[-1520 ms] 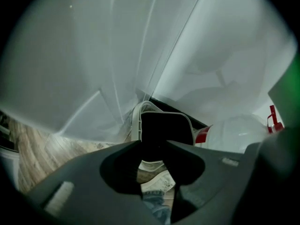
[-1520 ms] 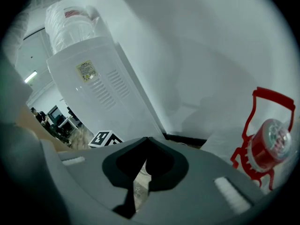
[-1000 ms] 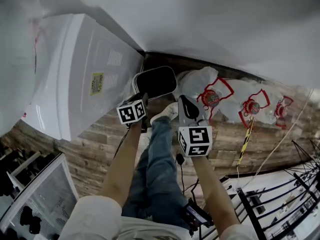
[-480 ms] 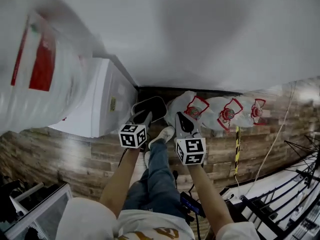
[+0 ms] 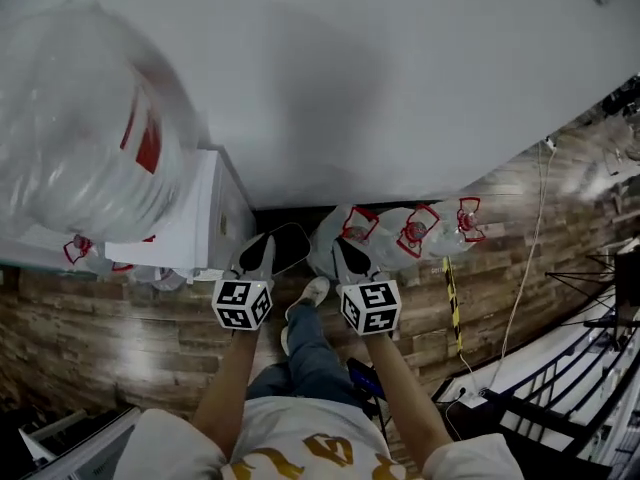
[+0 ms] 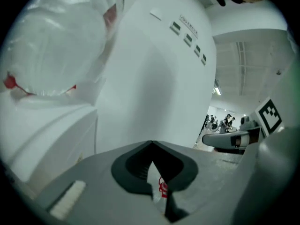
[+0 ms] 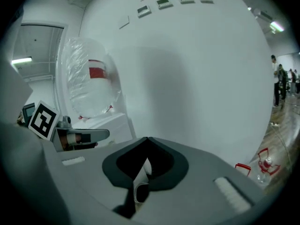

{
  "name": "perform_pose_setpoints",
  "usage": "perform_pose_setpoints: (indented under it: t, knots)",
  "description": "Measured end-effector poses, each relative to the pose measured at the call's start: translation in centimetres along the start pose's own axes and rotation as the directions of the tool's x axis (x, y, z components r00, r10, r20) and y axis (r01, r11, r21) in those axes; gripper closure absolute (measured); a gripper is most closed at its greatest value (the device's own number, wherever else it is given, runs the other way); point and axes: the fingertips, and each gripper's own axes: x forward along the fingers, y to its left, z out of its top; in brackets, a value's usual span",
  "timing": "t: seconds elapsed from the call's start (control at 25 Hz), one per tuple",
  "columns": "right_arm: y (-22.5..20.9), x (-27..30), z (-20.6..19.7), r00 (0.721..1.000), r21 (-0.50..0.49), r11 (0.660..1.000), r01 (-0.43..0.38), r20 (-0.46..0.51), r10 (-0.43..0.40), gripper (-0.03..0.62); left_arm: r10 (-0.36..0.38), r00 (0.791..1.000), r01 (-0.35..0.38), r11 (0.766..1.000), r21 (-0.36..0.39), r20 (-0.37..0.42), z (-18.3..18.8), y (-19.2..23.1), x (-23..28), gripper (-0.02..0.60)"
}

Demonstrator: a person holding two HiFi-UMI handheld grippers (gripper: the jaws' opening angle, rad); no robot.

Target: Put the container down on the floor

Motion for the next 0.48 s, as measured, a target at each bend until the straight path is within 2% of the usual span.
perform_pose_setpoints:
  t: [0.12, 0.4, 0.48]
  knots:
    - [-0.2, -3.4, 2.4, 0.997, -0.028, 0.998, 0.053, 0.059, -0.051, 0.571, -0.008, 0.997, 0.009, 1.000, -0.018, 0.077, 3.7, -1.2, -2.7, 0.580]
    - [1.0, -9.2, 6.3, 0.983, 0.003, 0.996, 0.095, 0.157, -0.094, 0.571, 0.024, 0.991, -0.021, 1.000, -0.020, 0.133, 8.9, -2.1, -8.0, 0.580]
    - [1.7, -10.2, 7.2, 0.978, -0.018, 0.995, 0.102, 0.182, -0.097, 0.571, 0.020, 0.987, -0.022, 1.000, 0.009, 0.158, 10.1, -3.1, -9.1, 0.581]
